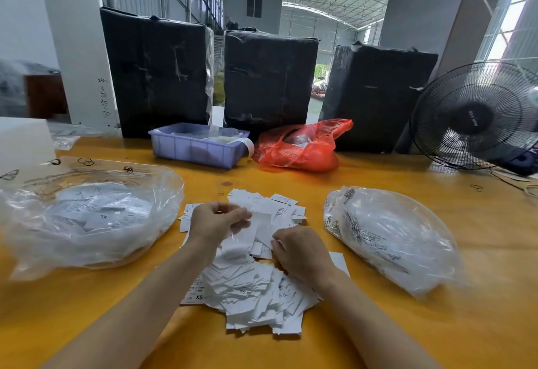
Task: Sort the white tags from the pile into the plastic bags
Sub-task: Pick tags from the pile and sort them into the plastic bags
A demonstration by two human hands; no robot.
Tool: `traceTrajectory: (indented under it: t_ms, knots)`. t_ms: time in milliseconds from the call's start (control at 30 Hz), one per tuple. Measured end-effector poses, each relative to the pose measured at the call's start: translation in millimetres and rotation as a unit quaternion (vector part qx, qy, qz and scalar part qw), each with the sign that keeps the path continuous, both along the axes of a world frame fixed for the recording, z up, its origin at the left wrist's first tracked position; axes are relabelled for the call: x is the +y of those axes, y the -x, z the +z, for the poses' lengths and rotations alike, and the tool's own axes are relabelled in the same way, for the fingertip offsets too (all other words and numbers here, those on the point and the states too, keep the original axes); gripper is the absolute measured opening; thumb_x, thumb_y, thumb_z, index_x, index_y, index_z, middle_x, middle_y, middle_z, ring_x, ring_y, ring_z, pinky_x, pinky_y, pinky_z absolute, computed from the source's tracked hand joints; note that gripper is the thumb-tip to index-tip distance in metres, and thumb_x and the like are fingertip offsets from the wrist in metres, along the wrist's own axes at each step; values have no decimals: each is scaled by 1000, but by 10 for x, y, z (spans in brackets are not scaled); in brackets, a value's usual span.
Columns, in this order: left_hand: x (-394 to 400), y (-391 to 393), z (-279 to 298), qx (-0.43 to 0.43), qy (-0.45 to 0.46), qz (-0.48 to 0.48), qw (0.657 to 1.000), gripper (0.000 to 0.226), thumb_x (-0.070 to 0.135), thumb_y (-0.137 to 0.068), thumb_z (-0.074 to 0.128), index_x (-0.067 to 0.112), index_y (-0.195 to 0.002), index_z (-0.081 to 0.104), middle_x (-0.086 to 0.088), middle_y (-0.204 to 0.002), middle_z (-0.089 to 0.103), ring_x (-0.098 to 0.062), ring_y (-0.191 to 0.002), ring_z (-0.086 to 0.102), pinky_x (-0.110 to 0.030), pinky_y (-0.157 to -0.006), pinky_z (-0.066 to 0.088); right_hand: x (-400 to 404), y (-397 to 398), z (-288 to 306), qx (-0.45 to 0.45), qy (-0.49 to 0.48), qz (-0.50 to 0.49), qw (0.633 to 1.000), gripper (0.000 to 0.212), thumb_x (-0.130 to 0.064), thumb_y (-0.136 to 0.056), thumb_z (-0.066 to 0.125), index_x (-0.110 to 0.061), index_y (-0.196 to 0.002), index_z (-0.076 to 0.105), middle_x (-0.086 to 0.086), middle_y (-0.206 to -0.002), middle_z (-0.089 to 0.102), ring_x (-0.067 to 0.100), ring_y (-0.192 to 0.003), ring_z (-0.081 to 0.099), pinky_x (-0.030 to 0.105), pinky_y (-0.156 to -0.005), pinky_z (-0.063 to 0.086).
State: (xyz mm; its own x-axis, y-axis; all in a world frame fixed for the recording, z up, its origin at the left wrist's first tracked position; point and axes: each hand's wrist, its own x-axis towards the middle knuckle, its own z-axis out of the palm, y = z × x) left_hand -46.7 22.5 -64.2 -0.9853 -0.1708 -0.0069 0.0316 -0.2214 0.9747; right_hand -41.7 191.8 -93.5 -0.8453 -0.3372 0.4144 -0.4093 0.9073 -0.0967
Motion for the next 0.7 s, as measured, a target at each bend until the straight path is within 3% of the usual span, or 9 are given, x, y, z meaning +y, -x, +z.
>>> traceTrajectory:
  t_ms: [167, 233, 300, 367, 400, 467, 533, 567, 700]
  knots:
    - [22, -6, -10, -4, -10, -4, 1000, 5, -7, -83, 64, -4, -85, 62, -19, -79, 69, -25, -67, 68, -27, -66, 58, -93, 20, -27, 13, -90, -34, 995, 38, -41, -96, 40, -12, -105, 63, 7, -113, 61, 26, -110, 50, 39, -91, 33]
    - [22, -8, -21, -5, -1, -7, 1000, 4, -5, -84, 64, -3, -87, 63, -17, -78, 70, -25, -68, 68, -31, -71, 57, -124, -24, 37, 71, -123, -24, 990, 19, -31, -86, 62, -14, -81, 68, 6, -85, 68, 23, -84, 61, 35, -81, 43]
    - [24, -11, -33, -7, -3, -9, 1000, 3, -4, -86, 62, -3, -89, 64, -17, -77, 70, -27, -71, 68, -36, -79, 55, -131, -60, 77, 110, -101, -46, 988, 22, -21, -64, 79, -18, -53, 61, 1, -51, 59, 17, -49, 55, 26, -60, 46]
    - [26, -16, -32, -11, -3, -12, 1000, 5, 1, -88, 62, -3, -90, 66, -15, -75, 72, -27, -72, 69, -32, -75, 57, -77, -47, 100, 56, 63, -49, 995, 26, -17, -78, 68, -7, -55, 59, 7, -52, 56, 22, -49, 50, 30, -56, 40]
    - [29, -19, -23, -13, -4, -17, 1000, 6, 4, -88, 63, -2, -90, 66, -14, -75, 73, -25, -72, 69, -28, -70, 57, -59, -46, 146, -17, 229, -40, 972, 30, -15, -85, 60, 2, -59, 58, 11, -56, 54, 27, -53, 48, 36, -56, 40]
    - [35, -24, 1, -18, -10, -30, 999, 7, 8, -87, 65, 1, -89, 68, -10, -76, 74, -22, -73, 71, -24, -65, 57, 3, -43, 232, -166, 524, -30, 835, 31, -9, -88, 56, 11, -64, 58, 14, -64, 56, 37, -62, 54, 44, -61, 48]
    - [53, -25, 24, -27, -4, -46, 999, 7, 10, -86, 67, 4, -87, 68, -9, -80, 75, -21, -77, 72, -24, -67, 56, 41, -88, 322, -264, 675, -7, 689, 21, -6, -89, 58, 2, -70, 62, 12, -73, 66, 28, -71, 65, 32, -62, 54]
    - [64, -31, 35, -32, -2, -56, 998, 7, 10, -85, 68, 4, -87, 69, -8, -81, 75, -20, -76, 72, -24, -66, 55, 55, -118, 350, -294, 707, 6, 643, 16, -5, -89, 59, -1, -74, 64, 12, -75, 69, 23, -71, 66, 26, -59, 53]
    - [101, -73, 64, -50, -20, -90, 995, 8, 9, -80, 71, 3, -84, 69, -11, -79, 75, -17, -66, 72, -19, -54, 54, 64, -185, 398, -330, 734, 51, 592, 9, -3, -87, 61, -1, -81, 66, 12, -71, 71, 19, -62, 69, 21, -54, 54]
